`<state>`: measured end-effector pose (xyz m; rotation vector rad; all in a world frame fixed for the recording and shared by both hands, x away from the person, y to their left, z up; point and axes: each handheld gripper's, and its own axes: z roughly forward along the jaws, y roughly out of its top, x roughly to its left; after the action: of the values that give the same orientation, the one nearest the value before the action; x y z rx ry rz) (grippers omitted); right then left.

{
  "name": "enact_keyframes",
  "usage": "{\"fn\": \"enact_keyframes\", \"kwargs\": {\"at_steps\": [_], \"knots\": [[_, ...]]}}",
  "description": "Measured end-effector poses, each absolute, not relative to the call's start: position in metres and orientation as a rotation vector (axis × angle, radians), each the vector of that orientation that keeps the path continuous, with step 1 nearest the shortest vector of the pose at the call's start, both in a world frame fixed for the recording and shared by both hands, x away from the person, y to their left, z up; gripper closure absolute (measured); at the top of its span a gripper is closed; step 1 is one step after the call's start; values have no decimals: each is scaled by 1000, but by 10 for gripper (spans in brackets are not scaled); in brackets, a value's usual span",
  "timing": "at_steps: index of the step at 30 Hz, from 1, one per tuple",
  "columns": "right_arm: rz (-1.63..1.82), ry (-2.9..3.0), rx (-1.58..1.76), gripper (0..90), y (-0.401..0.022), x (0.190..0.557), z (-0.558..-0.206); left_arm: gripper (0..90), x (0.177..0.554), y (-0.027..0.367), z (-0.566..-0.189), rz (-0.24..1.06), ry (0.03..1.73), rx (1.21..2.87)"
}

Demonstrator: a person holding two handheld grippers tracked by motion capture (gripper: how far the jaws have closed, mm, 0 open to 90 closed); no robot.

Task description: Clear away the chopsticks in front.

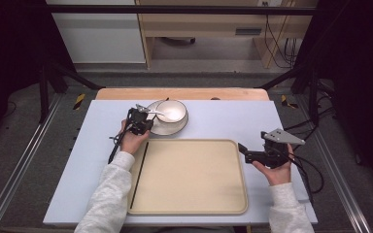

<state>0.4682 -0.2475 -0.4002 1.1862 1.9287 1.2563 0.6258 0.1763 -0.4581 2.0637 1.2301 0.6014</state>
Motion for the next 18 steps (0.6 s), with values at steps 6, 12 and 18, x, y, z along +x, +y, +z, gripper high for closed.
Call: {"fn": "enact_keyframes", "kwargs": {"at_steps": [6,12,18], "knots": [[1248,1934,1182,52,-247,468,-401,857,625,179,-456,610,1248,2062],[1251,1933,1187,53,-246,469,-401,859,621,182,-451,605,1269,2046],[1256,1928,1185,53,-247,468,-400,860,609,195,-441,633,1308,1995]]}}
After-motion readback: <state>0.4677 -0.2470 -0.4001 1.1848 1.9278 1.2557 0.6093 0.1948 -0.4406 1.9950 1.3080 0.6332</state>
